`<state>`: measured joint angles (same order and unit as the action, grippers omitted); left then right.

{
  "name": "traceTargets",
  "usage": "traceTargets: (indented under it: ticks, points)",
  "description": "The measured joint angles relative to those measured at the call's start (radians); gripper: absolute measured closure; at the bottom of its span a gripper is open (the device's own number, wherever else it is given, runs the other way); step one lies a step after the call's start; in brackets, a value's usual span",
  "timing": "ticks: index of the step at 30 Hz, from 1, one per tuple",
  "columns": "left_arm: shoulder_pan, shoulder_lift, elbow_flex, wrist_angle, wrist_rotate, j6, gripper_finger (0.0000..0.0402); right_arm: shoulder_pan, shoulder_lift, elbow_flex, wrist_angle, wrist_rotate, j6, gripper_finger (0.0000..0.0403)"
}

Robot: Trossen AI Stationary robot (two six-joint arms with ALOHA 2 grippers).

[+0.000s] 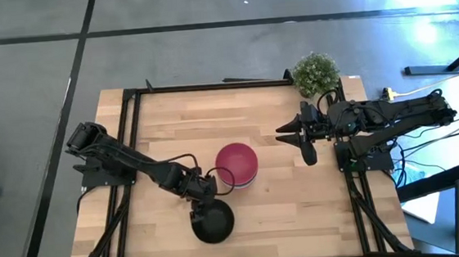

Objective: Nest bowls inside each other
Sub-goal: Stack the black bowl on top of the pink bowl

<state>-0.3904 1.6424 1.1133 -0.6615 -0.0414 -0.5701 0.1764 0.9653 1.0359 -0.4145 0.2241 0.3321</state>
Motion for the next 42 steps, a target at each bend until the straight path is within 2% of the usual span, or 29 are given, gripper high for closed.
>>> traceTargets:
  ticks: [25, 32, 36, 40, 42]
  points:
    - [0.022, 0.009, 0.0, 0.01, 0.01, 0.05, 0.0306, 0.0, 0.0, 0.0, 0.0, 0.0, 0.0, 0.0277]
    - [0.025, 0.097, 0.0, 0.055, 0.11, 0.049, 0.0307, 0.0, 0.0, 0.0, -0.002, 0.001, -0.001, 0.0277]
    - [0.025, 0.139, 0.0, 0.058, 0.116, 0.033, 0.033, -0.001, 0.0, 0.0, -0.008, 0.001, 0.0, 0.0277]
    - [0.029, 0.144, 0.001, 0.085, 0.135, 0.044, 0.0388, -0.001, 0.0, 0.0, -0.009, 0.001, 0.0, 0.0277]
    - [0.037, 0.143, 0.001, 0.084, 0.141, 0.049, 0.0391, -0.001, 0.0, 0.0, -0.009, 0.001, 0.0, 0.0277]
